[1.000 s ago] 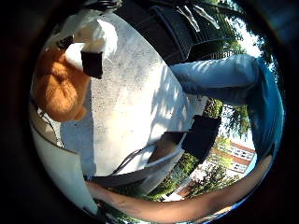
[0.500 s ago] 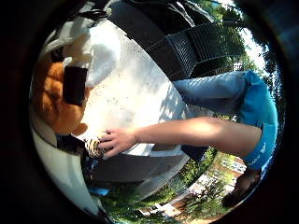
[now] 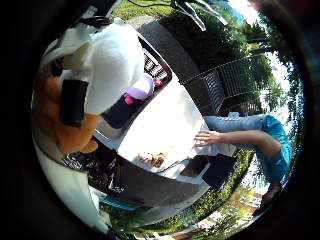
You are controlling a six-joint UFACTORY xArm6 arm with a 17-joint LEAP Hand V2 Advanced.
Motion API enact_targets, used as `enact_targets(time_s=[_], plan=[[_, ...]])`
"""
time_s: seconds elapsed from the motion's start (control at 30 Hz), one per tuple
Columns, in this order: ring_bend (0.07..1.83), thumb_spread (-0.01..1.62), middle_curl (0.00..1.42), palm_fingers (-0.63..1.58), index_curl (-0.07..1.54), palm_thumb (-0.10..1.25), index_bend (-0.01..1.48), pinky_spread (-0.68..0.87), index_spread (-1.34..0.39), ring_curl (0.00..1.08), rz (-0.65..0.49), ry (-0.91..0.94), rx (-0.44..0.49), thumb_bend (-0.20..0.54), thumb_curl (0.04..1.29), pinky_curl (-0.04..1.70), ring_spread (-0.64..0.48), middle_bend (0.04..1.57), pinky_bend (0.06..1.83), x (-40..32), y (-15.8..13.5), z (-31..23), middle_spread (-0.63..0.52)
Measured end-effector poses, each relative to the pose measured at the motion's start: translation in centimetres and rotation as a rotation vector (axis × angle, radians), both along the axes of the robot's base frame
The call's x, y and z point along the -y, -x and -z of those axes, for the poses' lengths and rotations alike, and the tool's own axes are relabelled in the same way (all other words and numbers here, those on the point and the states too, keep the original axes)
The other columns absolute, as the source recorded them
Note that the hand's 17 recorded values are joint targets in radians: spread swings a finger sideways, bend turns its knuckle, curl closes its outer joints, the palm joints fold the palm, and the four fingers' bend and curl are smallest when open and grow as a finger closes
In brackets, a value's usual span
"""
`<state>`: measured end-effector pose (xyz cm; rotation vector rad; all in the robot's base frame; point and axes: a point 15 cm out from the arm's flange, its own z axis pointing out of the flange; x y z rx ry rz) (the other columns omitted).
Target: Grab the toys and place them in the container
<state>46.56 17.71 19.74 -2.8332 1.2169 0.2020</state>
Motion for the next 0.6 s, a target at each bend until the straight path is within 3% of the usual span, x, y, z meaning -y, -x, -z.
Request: enact_targets(time_s=[0.13, 0.17, 0.2, 0.23, 0.3, 0.33, 0.37, 0.47, 0.6], plan=[[1.52, 1.15, 1.01, 0.62, 1.04, 0.86, 0.59, 0.17, -1.16, 0.83, 0.016, 0.007, -0.046, -0.028, 0.73, 1.0, -0.07, 1.28, 1.4, -1.9, -2.0, 4.6, -0.18], [1.41, 1.15, 0.95, 0.41, 1.04, 0.84, 0.56, 0.19, -1.09, 0.8, 0.019, 0.011, -0.059, -0.035, 0.71, 0.99, -0.03, 1.12, 1.36, -2.0, -2.5, 5.6, -0.16], [1.32, 1.15, 0.88, -0.02, 1.01, 0.83, 0.44, 0.22, -0.99, 0.79, 0.023, 0.017, -0.078, -0.035, 0.69, 0.98, 0.01, 0.9, 1.31, -2.0, -2.8, 7.0, -0.14], [1.26, 1.15, 0.84, -0.14, 1.0, 0.82, 0.42, 0.23, -0.95, 0.78, 0.025, 0.022, -0.096, -0.037, 0.68, 0.98, 0.03, 0.83, 1.28, -2.1, -3.0, 8.3, -0.12], [0.94, 1.14, 0.69, -0.36, 0.91, 0.81, 0.31, 0.29, -0.83, 0.61, 0.035, 0.032, -0.134, -0.035, 0.65, 0.86, 0.12, 0.55, 1.14, -1.6, -3.4, 10.2, -0.05], [0.9, 1.14, 0.66, -0.32, 0.89, 0.81, 0.28, 0.3, -0.8, 0.59, 0.043, 0.035, -0.15, -0.035, 0.64, 0.84, 0.13, 0.51, 1.12, -1.1, -3.6, 10.5, -0.04], [0.77, 1.13, 0.59, -0.31, 0.82, 0.8, 0.18, 0.34, -0.74, 0.51, 0.051, 0.036, -0.162, -0.036, 0.62, 0.78, 0.18, 0.38, 1.05, -0.5, -3.7, 10.5, -0.01], [0.65, 1.11, 0.5, -0.24, 0.7, 0.79, 0.09, 0.39, -0.65, 0.43, 0.077, 0.029, -0.177, -0.038, 0.59, 0.72, 0.23, 0.23, 0.97, 1.5, -4.6, 8.9, 0.01], [0.57, 1.1, 0.44, -0.17, 0.57, 0.79, 0.09, 0.44, -0.58, 0.38, 0.079, 0.002, -0.123, -0.033, 0.55, 0.65, 0.27, 0.15, 0.89, 4.3, -5.6, 3.1, 0.03]])
